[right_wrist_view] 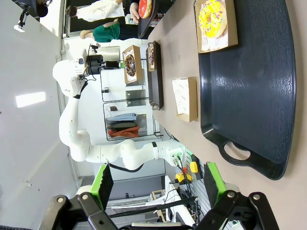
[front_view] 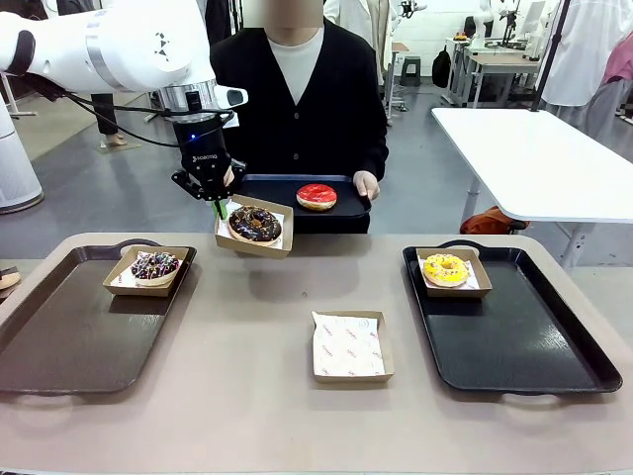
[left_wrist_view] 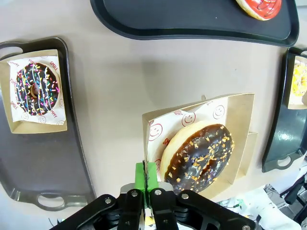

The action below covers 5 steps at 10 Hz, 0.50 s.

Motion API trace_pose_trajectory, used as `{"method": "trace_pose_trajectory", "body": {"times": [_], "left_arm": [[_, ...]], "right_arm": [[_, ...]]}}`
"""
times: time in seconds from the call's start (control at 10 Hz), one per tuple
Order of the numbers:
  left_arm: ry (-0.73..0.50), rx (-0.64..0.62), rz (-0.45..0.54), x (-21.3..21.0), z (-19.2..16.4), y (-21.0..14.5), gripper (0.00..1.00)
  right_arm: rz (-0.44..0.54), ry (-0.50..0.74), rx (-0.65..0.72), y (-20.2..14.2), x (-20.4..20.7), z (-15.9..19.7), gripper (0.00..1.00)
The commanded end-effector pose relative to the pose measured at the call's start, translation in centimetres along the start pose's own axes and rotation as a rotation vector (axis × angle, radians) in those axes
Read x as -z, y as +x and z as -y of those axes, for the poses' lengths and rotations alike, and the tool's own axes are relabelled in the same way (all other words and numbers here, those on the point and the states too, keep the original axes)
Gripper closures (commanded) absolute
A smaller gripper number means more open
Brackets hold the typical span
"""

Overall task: Individually package the donuts and arrange them on the tray.
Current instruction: Place the picked Paper togo box on the Handle tray while simultaneously picking up another Paper togo box from the table with the other hand.

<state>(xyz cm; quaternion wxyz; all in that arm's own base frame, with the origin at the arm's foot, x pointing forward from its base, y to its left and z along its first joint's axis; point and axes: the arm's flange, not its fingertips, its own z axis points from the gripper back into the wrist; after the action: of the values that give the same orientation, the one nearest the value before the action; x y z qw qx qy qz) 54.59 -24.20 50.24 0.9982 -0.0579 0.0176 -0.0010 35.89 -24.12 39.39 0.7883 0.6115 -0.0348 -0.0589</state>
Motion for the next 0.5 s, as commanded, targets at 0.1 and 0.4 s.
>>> {"method": "trace_pose_trajectory", "body": {"times": [0.1, 0.4], "left_arm": [[0.012, 0.055, -0.007, -0.5, -0.3, -0.8, 0.99], [-0.015, 0.150, 0.021, -4.2, -2.6, -4.4, 0.99]], "right_arm": [[0.000, 0.000, 0.000, 0.0, 0.0, 0.0, 0.00], [-0.051, -0.231, -0.024, -0.1, 4.5, -6.8, 0.00]]}}
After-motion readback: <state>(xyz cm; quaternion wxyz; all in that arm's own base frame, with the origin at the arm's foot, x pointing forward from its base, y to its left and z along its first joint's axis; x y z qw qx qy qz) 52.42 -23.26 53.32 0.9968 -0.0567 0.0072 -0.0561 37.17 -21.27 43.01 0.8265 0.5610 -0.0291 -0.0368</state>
